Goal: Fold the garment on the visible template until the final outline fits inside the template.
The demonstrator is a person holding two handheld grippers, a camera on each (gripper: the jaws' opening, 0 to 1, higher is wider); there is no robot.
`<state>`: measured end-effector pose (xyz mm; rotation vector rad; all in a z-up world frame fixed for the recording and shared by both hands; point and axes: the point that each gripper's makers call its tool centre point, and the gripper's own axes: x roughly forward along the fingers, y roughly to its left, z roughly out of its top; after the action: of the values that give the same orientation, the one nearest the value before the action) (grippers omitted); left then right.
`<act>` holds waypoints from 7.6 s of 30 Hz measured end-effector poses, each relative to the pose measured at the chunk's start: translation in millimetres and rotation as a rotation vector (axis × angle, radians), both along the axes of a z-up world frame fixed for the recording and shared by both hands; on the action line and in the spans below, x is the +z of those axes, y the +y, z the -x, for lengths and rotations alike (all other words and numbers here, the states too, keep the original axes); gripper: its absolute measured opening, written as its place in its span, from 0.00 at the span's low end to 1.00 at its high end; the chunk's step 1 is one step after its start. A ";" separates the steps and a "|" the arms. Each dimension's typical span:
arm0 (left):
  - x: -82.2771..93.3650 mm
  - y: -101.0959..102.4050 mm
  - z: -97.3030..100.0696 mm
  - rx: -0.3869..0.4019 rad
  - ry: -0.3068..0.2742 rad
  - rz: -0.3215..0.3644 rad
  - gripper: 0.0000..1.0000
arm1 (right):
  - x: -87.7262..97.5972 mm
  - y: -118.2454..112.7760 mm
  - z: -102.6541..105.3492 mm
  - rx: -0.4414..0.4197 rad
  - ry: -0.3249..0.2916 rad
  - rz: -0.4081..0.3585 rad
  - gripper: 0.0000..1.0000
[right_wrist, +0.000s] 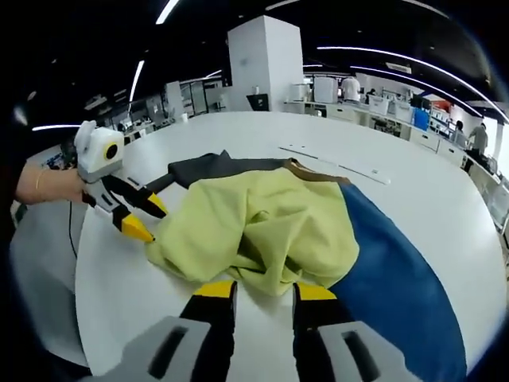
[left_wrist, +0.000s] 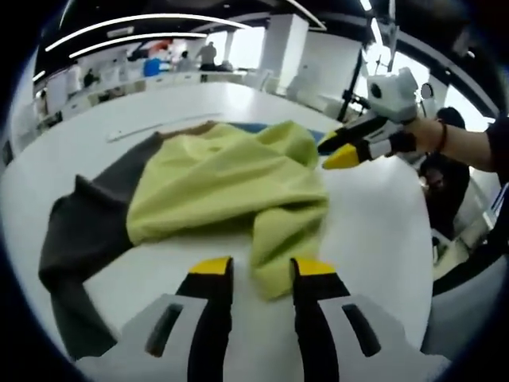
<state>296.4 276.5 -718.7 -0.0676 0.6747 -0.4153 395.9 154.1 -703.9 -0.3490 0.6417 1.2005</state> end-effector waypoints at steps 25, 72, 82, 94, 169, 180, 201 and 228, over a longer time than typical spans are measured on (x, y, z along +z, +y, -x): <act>20.7 12.2 0.6 0.073 -0.055 -0.010 0.00 | 15.0 5.5 20.0 0.077 0.077 -0.055 0.00; 45.1 101.5 -42.4 0.304 -0.135 -0.099 0.00 | 17.4 66.5 -117.2 -0.263 0.082 -0.105 0.00; 40.5 112.1 -45.1 0.331 -0.125 -0.113 0.00 | -2.1 66.6 -123.3 -0.287 0.094 -0.055 0.00; 41.3 115.8 -48.9 0.331 -0.122 -0.132 0.00 | -16.0 64.0 -123.5 -0.340 0.142 -0.031 0.00; 68.3 115.4 -5.1 0.286 -0.131 -0.176 0.00 | 44.8 2.6 -2.6 -0.307 0.196 -0.032 0.00; 67.5 104.1 23.7 0.227 -0.094 -0.204 0.00 | 48.4 -16.8 21.4 -0.283 0.194 -0.002 0.00; 53.1 82.2 78.3 0.184 -0.005 -0.197 0.00 | 41.4 -50.5 68.1 -0.229 0.230 0.082 0.00; 32.5 64.9 141.2 0.287 0.107 -0.107 0.00 | 19.1 -76.4 113.6 -0.243 0.274 0.168 0.00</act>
<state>155.2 341.5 -686.2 -0.0839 0.7792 -0.0995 282.4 77.8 -684.8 -0.2397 0.9977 0.9713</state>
